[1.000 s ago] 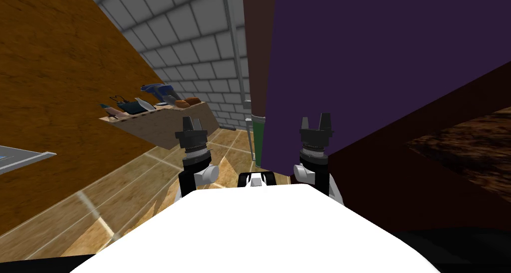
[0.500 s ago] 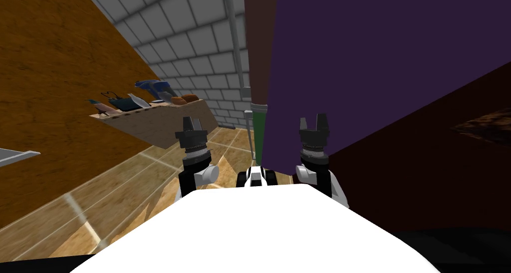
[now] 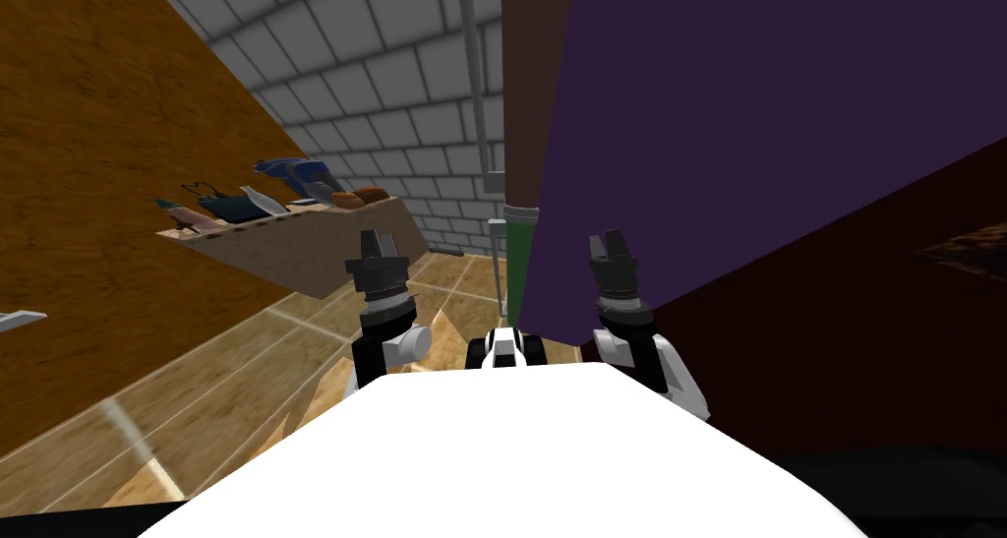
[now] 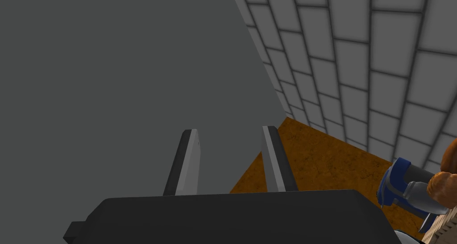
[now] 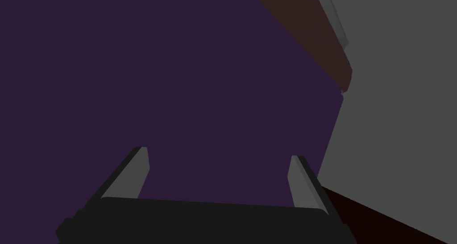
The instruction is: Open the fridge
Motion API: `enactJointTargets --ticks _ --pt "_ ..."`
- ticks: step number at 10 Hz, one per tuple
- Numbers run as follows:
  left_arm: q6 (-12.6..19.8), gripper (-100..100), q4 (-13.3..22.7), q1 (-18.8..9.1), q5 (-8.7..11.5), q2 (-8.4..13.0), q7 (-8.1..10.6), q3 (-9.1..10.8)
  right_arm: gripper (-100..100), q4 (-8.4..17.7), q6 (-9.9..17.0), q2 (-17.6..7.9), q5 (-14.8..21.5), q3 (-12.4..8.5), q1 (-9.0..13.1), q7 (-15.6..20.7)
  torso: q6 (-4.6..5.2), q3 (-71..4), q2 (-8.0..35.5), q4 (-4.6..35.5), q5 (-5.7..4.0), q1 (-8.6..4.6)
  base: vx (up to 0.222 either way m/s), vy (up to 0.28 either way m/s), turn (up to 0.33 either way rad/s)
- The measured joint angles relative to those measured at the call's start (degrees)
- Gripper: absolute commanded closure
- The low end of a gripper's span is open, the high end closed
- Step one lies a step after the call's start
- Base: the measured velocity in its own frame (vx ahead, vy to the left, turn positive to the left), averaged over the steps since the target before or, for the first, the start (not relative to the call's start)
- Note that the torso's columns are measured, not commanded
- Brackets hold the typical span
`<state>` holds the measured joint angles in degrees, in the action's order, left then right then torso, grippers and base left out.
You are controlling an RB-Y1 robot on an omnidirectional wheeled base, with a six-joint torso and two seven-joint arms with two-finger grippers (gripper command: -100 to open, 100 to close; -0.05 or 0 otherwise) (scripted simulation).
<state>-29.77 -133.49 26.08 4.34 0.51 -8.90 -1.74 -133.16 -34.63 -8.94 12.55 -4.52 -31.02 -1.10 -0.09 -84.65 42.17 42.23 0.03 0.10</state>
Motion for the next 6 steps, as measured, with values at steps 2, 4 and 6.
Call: enactJointTargets --ticks 2,4,6 --pt "0.0 0 0.0 0.0 0.0 0.0 0.00 0.00 -100 -0.2 0.9 -1.8 2.9 -1.4 -0.5 2.8 -0.11 -0.2 -0.3 -0.1 0.04 0.09 0.082 0.122 -0.078" --pt "0.0 0 0.0 0.0 0.0 0.0 0.00 0.00 -100 -0.5 1.8 -3.4 6.1 -3.0 -1.1 5.9 -0.27 -0.3 -0.5 -0.2 0.09 0.29 0.034 0.140 -0.061" --pt "0.0 0 0.0 0.0 0.0 0.0 0.00 0.00 -100 -0.8 2.8 -4.9 9.5 -4.6 -1.9 9.2 -0.23 -0.3 -0.5 -0.2 0.07 0.21 0.054 0.127 -0.062"
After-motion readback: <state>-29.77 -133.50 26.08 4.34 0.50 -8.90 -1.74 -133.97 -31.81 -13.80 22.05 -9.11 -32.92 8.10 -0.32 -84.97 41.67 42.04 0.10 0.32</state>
